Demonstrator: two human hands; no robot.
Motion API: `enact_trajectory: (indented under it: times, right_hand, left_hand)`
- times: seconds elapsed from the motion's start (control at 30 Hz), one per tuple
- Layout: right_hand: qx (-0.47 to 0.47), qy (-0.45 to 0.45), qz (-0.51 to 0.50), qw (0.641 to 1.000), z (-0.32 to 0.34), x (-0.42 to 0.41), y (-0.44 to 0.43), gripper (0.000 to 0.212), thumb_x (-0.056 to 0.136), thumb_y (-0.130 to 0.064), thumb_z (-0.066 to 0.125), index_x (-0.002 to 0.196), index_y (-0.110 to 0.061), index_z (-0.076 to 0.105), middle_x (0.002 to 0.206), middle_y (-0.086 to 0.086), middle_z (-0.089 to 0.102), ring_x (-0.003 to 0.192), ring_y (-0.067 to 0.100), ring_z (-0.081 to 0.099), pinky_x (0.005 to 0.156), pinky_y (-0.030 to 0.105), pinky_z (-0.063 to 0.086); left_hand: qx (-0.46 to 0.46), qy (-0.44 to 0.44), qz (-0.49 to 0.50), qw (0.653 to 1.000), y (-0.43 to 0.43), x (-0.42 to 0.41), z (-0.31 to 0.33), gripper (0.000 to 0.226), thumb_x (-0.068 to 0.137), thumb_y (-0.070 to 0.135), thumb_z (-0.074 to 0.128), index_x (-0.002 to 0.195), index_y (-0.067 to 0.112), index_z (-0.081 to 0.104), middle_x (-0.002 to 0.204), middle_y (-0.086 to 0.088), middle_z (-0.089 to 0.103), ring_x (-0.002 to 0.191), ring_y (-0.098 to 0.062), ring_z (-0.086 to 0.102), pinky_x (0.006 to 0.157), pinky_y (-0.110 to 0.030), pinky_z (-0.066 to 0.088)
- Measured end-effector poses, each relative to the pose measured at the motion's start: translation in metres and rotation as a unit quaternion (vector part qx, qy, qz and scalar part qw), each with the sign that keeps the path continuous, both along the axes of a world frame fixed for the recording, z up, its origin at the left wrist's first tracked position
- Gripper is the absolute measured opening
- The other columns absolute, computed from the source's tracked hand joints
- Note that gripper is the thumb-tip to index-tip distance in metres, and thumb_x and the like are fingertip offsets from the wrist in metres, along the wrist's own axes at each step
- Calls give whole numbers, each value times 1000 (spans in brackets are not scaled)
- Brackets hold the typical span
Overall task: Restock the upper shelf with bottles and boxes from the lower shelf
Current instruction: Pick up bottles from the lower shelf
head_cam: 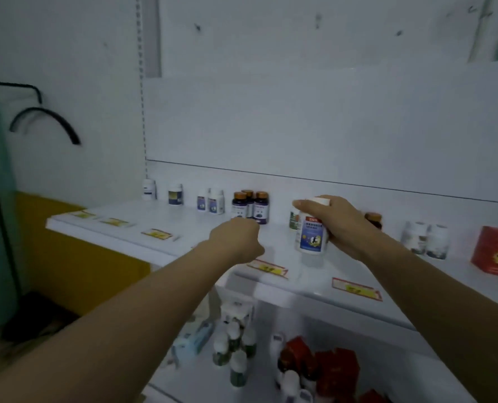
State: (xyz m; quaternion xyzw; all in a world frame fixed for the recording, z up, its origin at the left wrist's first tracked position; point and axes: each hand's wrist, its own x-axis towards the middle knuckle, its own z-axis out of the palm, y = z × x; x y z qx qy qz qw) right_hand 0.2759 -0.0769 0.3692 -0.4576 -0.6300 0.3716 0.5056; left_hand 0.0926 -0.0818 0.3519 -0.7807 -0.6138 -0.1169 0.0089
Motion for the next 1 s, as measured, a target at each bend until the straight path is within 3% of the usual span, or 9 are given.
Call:
enact_trajectory:
  times: [0.13,0.23,0.37,0.5,0.6,0.8,0.9,1.0]
  right_hand:
    - [15,-26,28,999,1,-87,1,14,85,-26,67,83,-13,67,78,5,73,74,24,69,68,30,57]
    - [33,-66,29,997,1,-141,14,33,87,-32,64,100,-1,67,88,11,73,76,25,70,72,32,57]
    - [24,-97,35,994,1,-204,54,35,88,-38,60,94,-3,65,77,5,68,65,15,65,63,25,51]
    - [5,-94,39,995,-9,-252,108,33,85,-39,65,89,-6,62,84,13,68,72,21,63,76,33,51]
    - [-11,-102,34,994,-14,-274,147,31,86,-37,65,80,-8,57,75,7,64,67,17,61,68,29,49]
    - [-51,-127,-20,990,-17,-302,216,33,82,-34,70,86,-5,55,81,10,61,72,20,59,64,27,47]
    - [-65,-133,-53,988,-28,-312,245,41,78,-32,74,104,-2,64,97,9,65,87,22,62,68,27,49]
    - [-70,-160,-117,978,-40,-322,267,51,77,-31,76,119,-7,61,109,5,61,99,22,58,77,30,48]
  left_hand:
    - [-7,-14,38,999,-8,-85,2,31,91,34,55,107,8,59,96,-6,56,86,-24,53,77,-33,46]
    - [3,-37,63,997,2,-137,0,34,90,36,56,108,7,61,104,-9,63,93,-26,59,82,-35,50]
    - [5,-53,92,994,33,-196,-6,34,89,36,57,108,8,61,106,-9,63,94,-25,59,79,-33,50]
    - [19,-63,107,992,74,-244,-14,34,89,36,57,109,9,61,110,-8,63,98,-25,58,81,-33,48]
    - [-1,-56,100,993,104,-270,-16,35,90,37,57,112,9,60,113,-9,62,101,-25,58,82,-31,46]
    - [-6,-62,63,996,177,-309,-14,35,91,37,55,113,9,59,115,-10,60,102,-25,57,81,-30,45]
    - [-3,-65,31,997,214,-323,-17,34,91,35,55,113,9,59,113,-10,61,95,-23,56,77,-29,44]
    - [-4,-60,-14,998,250,-337,-21,34,91,34,55,112,8,59,112,-10,62,88,-20,53,78,-28,45]
